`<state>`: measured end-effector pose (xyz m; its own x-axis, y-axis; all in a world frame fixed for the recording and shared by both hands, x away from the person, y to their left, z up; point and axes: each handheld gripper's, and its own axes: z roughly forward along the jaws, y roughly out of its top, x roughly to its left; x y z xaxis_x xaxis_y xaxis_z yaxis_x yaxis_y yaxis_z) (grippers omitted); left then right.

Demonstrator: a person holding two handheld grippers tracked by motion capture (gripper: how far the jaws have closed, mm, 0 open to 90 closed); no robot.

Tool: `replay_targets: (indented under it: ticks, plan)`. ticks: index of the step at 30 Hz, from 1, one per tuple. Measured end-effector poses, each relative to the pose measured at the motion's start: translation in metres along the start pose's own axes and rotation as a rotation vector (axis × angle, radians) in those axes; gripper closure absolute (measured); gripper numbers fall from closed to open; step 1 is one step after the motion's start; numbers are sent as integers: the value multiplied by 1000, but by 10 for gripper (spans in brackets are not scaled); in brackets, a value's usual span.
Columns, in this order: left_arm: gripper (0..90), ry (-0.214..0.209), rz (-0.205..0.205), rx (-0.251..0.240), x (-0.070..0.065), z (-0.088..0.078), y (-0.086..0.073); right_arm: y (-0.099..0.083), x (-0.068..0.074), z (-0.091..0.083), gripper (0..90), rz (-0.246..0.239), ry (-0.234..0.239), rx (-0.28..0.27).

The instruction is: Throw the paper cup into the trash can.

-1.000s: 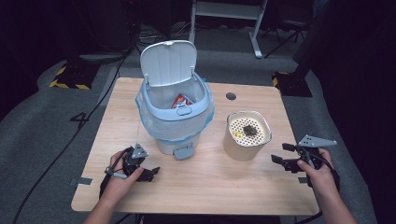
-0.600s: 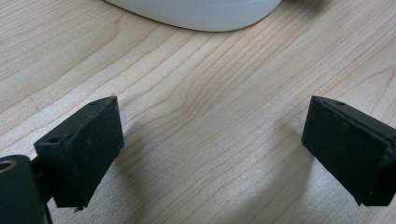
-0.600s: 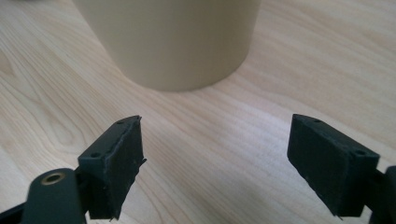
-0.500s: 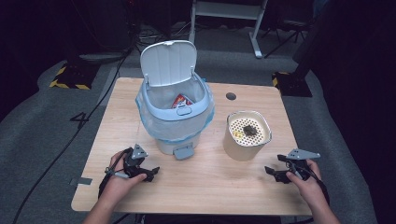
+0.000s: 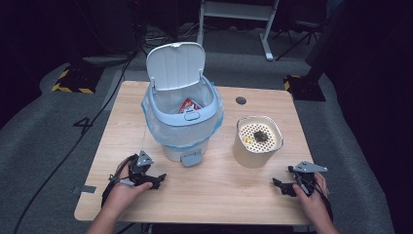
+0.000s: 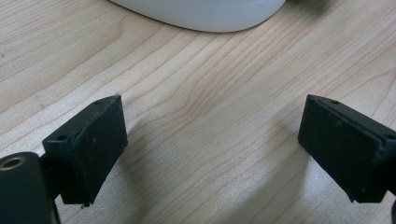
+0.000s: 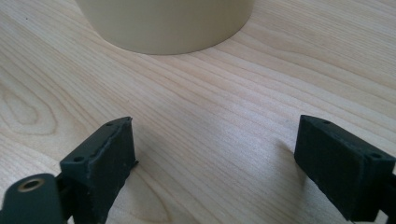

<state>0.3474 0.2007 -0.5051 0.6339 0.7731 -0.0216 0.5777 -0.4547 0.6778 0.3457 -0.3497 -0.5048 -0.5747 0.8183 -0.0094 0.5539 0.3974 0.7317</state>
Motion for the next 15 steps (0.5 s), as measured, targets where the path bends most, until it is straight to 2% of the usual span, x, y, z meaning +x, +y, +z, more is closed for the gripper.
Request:
replay_targets:
  ticks: [15]
  plan:
    - [105, 8, -2, -12, 0, -1, 0, 0, 0, 0, 121, 1, 0, 0]
